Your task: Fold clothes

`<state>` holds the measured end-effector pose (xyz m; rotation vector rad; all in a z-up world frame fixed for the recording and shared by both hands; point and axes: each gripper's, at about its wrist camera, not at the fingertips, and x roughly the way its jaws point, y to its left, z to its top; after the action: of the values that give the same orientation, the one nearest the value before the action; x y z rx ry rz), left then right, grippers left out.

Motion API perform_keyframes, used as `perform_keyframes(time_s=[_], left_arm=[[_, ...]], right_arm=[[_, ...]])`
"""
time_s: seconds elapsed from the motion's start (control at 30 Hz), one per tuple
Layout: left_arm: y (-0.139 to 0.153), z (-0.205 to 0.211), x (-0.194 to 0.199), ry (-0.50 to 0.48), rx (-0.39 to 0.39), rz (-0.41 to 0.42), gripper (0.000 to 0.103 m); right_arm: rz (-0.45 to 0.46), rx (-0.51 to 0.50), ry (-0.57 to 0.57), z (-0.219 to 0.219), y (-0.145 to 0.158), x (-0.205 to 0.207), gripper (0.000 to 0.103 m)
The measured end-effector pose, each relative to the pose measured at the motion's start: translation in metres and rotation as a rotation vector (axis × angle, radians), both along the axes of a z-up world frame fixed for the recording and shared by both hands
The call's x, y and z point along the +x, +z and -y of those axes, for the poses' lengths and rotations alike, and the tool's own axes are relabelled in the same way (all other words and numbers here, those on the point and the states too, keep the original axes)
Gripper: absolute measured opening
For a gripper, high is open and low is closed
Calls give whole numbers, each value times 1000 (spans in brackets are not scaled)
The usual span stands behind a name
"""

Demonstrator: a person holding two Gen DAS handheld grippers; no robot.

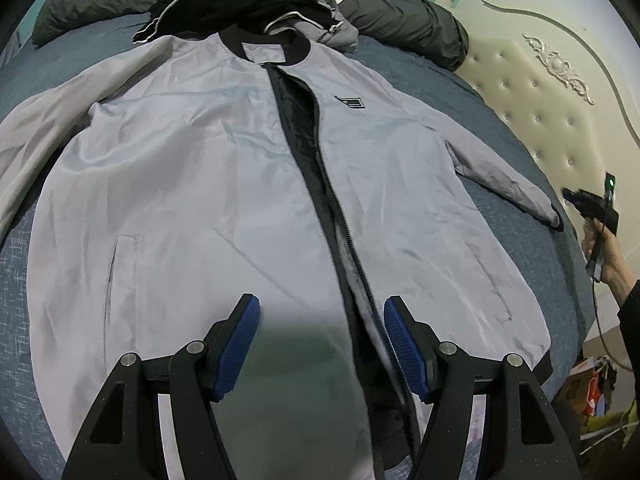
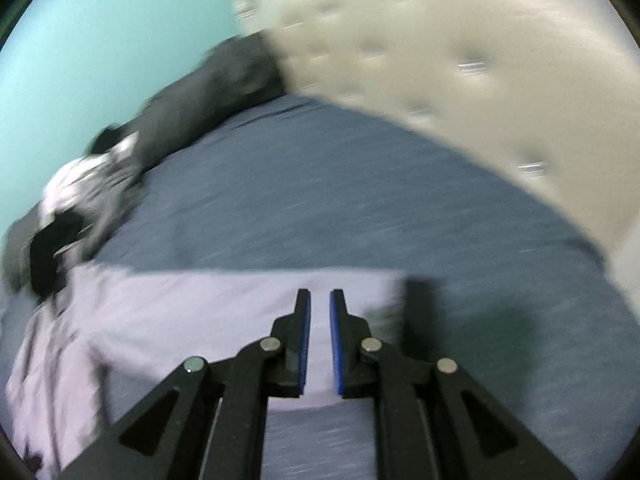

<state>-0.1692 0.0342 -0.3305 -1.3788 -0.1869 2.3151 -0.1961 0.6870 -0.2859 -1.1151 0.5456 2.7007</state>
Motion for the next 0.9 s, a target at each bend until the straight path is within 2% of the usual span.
perform_keyframes(time_s=[0.1, 0.23, 0.33, 0.43, 0.53, 0.63, 0.73, 0.9], left_arm=[[2, -4, 1, -11, -3, -5, 69], [4, -6, -1, -20, 4, -15, 69], [3, -6, -2, -23, 23, -22, 69], [2, -5, -2, -26, 43, -26, 69], [1, -1, -1, -26, 57, -32, 69], [-1, 1, -1, -27, 67, -40, 69], [-4, 4, 0, -26, 82, -37, 70], [-7, 10, 1, -18, 94, -30, 70]], right_arm=[[22, -76, 173, 60, -17, -17, 9], [81, -96, 301, 125, -43, -41, 9], [134, -41, 327, 160, -64, -63, 9], [226, 26, 294, 172, -90, -88, 9], [284, -11, 255, 167, -106, -98, 9], [301, 39, 264, 175, -97, -97, 9], [201, 32, 299, 189, -72, -98, 9], [188, 45, 403, 237, -72, -124, 9]])
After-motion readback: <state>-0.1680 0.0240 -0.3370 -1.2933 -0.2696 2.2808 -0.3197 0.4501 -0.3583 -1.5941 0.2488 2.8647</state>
